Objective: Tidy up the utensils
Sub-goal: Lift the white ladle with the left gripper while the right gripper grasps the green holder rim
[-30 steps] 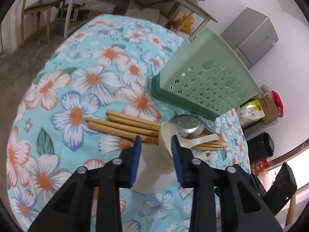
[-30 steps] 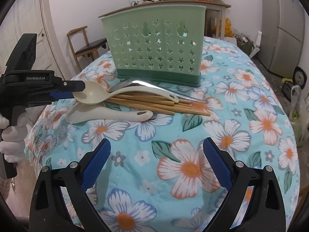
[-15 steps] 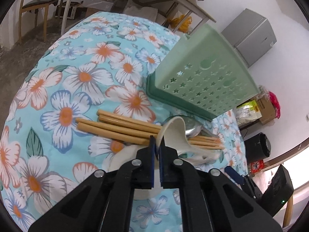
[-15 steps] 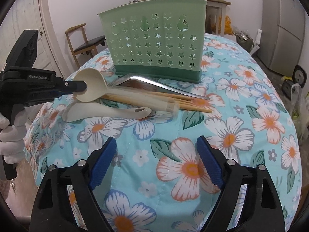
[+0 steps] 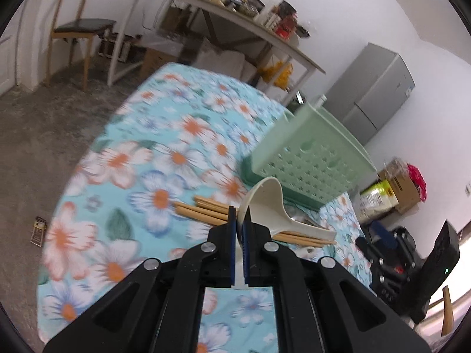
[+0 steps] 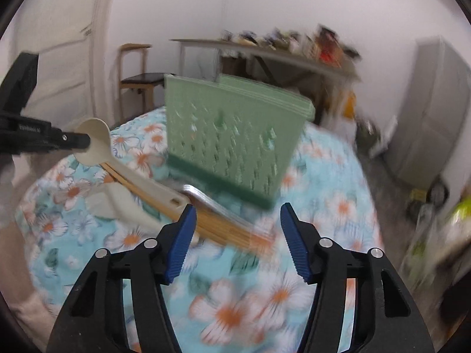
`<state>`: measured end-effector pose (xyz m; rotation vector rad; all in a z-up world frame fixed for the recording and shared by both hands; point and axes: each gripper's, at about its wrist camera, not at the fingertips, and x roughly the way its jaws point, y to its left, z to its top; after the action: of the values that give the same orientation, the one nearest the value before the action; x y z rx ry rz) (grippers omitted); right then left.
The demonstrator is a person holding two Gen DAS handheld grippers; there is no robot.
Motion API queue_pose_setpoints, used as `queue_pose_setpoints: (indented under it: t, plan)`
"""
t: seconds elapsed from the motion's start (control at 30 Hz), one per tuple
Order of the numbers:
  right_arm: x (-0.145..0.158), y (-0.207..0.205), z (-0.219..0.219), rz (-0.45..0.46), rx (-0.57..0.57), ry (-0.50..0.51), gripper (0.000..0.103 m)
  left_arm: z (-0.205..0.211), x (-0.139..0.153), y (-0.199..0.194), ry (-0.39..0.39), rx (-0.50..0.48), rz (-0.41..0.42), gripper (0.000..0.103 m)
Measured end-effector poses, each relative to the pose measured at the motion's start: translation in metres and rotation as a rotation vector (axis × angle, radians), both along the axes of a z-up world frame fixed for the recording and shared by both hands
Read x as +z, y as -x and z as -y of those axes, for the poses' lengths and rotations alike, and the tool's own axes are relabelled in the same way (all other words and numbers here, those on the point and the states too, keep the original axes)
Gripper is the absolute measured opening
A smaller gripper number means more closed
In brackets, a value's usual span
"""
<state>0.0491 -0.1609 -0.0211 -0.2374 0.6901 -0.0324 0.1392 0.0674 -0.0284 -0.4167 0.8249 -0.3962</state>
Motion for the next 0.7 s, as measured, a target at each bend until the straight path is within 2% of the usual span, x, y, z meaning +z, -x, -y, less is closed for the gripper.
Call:
queue_pose_setpoints:
  t: [0.2,0.33,0.47,0.7]
  plan:
    - [-0.018,-0.036,-0.027,-0.046,0.234,0.24,0.03,-0.029,-0.004,0.005,0.016,0.086,0.019,0.003]
    - [-0.039,-0.049,-0.044,-0.133,0.374,0.389,0.028,-0.048,-0.009,0.007,0.037,0.125,0.024,0.003]
    - [-0.054,-0.056,-0.053,-0.189,0.439,0.495,0.028,-0.063,-0.016,0.006,0.053,0.15,0.021,0.003]
    - [-0.071,-0.071,-0.067,-0.227,0.5,0.64,0.019,-0.076,-0.028,0.005,0.077,0.167,0.015,0.003]
